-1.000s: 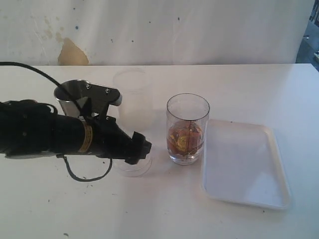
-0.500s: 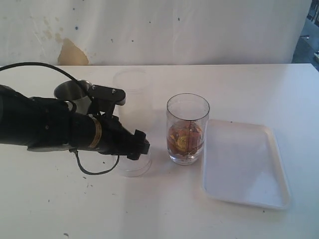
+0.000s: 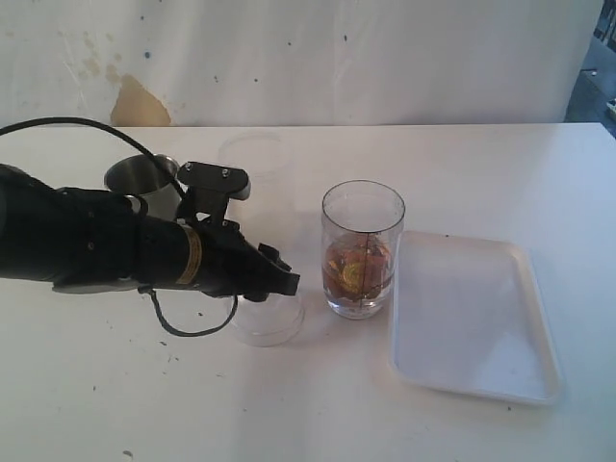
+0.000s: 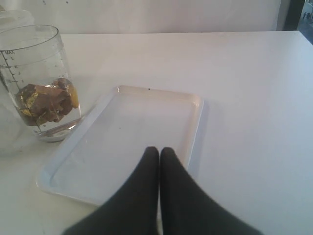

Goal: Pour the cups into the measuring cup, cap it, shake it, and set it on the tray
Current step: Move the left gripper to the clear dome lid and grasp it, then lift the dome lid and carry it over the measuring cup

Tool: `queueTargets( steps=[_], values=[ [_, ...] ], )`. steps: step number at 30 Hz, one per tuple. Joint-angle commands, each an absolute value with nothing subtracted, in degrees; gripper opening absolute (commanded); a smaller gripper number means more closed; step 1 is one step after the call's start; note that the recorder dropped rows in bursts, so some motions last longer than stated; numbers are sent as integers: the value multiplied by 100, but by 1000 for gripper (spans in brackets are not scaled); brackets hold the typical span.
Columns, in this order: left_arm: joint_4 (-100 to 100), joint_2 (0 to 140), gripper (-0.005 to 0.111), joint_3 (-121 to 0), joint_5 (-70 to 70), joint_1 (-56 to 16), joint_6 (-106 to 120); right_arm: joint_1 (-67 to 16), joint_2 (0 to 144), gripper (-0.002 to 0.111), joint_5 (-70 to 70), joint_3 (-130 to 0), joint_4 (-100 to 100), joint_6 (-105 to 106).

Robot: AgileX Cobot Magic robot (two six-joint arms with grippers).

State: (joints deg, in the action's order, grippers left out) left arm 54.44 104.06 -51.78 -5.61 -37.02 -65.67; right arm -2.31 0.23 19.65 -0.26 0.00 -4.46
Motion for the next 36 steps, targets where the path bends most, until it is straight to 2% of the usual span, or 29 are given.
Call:
queueTargets(
  steps=[1, 2, 10, 17, 20, 22, 30, 36],
  values=[
    [5393, 10396, 5, -5199, -590, -3725, -6589, -221, 0, 0, 1957, 0, 0, -474],
    [5418, 10396, 0, -5199, -590, -3725, -6589, -221, 0, 0, 1957, 0, 0, -474],
    [5418, 9960, 0, -5199, -59, -3814, -6740, -221, 0, 0, 1957, 0, 0, -474],
    [5418, 8854, 0, -5209, 1192, -4594, -6402, -221, 0, 0, 1957, 0, 0, -474],
    [5189, 8298, 0, -5496, 2056, -4936, -6075, -221, 0, 0, 1957, 0, 0, -474],
    [4607, 8179, 0, -5864, 2118, -4946, -5396, -221, 0, 0, 1957, 0, 0, -474],
    [1983, 8938, 0, -7422, 2233, -4946, -2696, -221, 0, 0, 1957, 0, 0, -474],
    [1263, 9722, 0, -7879, 2200, -4946, -1921, -221, 0, 0, 1957, 0, 0, -474]
  ],
)
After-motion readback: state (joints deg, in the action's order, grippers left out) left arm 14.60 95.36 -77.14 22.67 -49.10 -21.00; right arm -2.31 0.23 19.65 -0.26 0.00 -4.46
